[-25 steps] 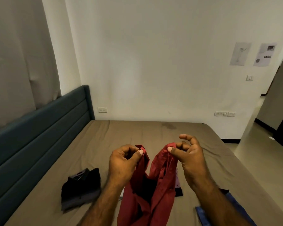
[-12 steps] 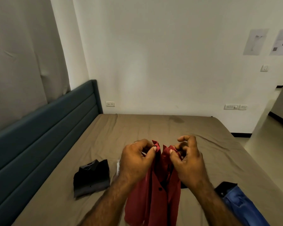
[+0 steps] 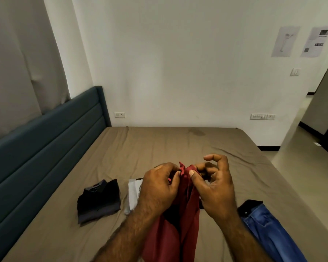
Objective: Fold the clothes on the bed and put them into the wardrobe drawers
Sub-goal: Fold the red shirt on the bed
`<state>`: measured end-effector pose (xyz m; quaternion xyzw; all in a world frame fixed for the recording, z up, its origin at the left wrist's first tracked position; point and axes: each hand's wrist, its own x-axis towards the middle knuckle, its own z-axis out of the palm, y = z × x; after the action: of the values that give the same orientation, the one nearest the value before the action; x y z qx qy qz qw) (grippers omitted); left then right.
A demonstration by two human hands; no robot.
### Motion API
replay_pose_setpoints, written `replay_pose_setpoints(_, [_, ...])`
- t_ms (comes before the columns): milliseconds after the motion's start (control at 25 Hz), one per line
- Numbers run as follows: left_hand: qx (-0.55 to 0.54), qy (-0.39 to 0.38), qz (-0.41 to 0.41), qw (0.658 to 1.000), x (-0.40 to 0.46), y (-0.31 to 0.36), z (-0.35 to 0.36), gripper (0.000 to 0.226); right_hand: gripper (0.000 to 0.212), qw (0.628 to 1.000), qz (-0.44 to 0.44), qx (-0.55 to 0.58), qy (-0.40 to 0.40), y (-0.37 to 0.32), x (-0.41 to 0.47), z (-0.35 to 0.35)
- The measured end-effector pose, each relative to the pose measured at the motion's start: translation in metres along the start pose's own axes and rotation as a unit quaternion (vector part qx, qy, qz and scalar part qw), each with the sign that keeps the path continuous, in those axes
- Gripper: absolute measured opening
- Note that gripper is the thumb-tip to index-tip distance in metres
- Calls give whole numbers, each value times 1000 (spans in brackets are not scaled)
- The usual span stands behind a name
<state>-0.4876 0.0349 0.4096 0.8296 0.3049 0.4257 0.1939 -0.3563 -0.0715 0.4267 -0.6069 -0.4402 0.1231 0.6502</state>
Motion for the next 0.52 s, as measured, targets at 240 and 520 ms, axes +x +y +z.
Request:
replay_pose_setpoints(240, [-13, -4, -7, 1000, -22, 7, 4, 17, 52, 981, -39, -190, -19, 5, -6, 5])
replay_pose_setpoints(520, [29, 36, -16, 999, -29, 10, -10, 16, 56, 982, -95, -159, -39, -9, -19, 9])
